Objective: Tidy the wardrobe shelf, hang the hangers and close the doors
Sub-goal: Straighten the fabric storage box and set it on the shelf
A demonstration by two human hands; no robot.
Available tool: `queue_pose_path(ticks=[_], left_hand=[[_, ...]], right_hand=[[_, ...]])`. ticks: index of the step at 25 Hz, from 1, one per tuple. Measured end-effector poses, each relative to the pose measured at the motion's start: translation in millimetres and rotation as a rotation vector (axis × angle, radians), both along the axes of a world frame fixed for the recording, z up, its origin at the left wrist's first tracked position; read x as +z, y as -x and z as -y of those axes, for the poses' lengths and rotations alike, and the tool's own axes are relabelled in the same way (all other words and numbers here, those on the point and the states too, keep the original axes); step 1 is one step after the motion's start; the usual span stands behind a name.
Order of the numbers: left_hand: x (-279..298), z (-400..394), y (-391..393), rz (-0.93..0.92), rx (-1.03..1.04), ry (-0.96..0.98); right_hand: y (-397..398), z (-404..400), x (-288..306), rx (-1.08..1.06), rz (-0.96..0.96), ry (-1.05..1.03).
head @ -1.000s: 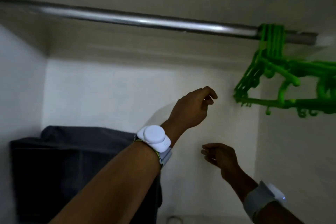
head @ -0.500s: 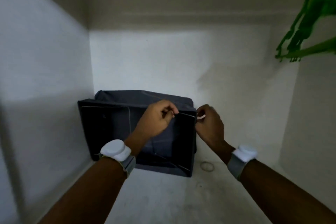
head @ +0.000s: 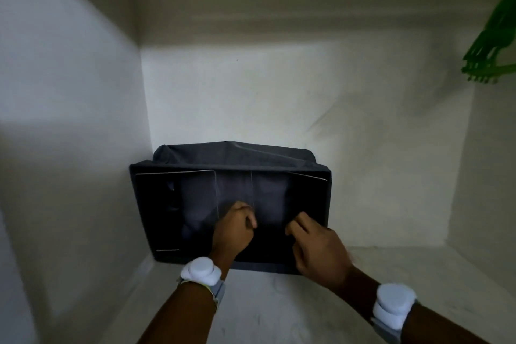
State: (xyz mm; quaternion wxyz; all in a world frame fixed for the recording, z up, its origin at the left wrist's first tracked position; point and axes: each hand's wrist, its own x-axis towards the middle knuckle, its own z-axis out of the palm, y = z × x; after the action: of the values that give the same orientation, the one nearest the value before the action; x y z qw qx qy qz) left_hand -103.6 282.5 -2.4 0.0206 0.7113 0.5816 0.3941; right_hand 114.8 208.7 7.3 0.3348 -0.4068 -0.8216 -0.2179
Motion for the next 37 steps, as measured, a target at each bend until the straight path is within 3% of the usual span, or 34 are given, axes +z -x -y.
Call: queue_pose_path(ticks=[2, 4, 8, 11, 16, 21, 25, 29, 31, 34, 37], left_hand=[[1.2, -16.2, 5.7, 0.149, 0.187, 0.053], [-2.8, -29.4, 8.3, 0.136, 0.206, 0.096], [-25.6, -48.2, 0.4, -0.205, 0.168, -0.061], [-36.2, -59.7, 0.3, -0.374, 0.177, -0.143], [-49.9, -73.3, 7.6, -0.448, 0.163, -0.286], [-45.4, -81.4, -13.5, -0.568, 0.134, -0.331], [-42.8, -82.3, -31.9, -0.652, 0.086, -0.392], [-43.5, -79.2, -48.9, -0.595, 0.104, -0.335], [-41.6, -77.3, -58.5, -0.598, 0.099, -0.265], [-37.9, -75.7, -71.6, -0.609, 0.108, -0.139], [-38.0, -73.6, -79.1, -0.581, 0.133, -0.092]], right_hand=[[3.3, -17.5, -2.2, -0.126, 0.183, 0.14], [8.8, -38.0, -3.4, -0.271, 0.398, 0.314], [21.0, -66.9, -21.0, -0.405, 0.914, 0.318], [15.5, -71.4, -48.8, -0.393, 1.148, 0.229], [-21.9, -58.4, -49.6, -0.329, 1.261, 0.101], [-38.3, -54.1, -42.1, -0.351, 1.118, 0.126], [-62.2, -38.7, -29.9, -0.366, 1.301, 0.031], [-83.4, -31.4, -31.7, -0.471, 1.361, -0.039], [-88.6, -21.9, -28.0, -0.507, 1.427, -0.002], [-92.7, -15.6, -25.7, -0.368, 1.48, 0.166], [-83.4, -7.0, -22.0, -0.378, 1.391, 0.228]])
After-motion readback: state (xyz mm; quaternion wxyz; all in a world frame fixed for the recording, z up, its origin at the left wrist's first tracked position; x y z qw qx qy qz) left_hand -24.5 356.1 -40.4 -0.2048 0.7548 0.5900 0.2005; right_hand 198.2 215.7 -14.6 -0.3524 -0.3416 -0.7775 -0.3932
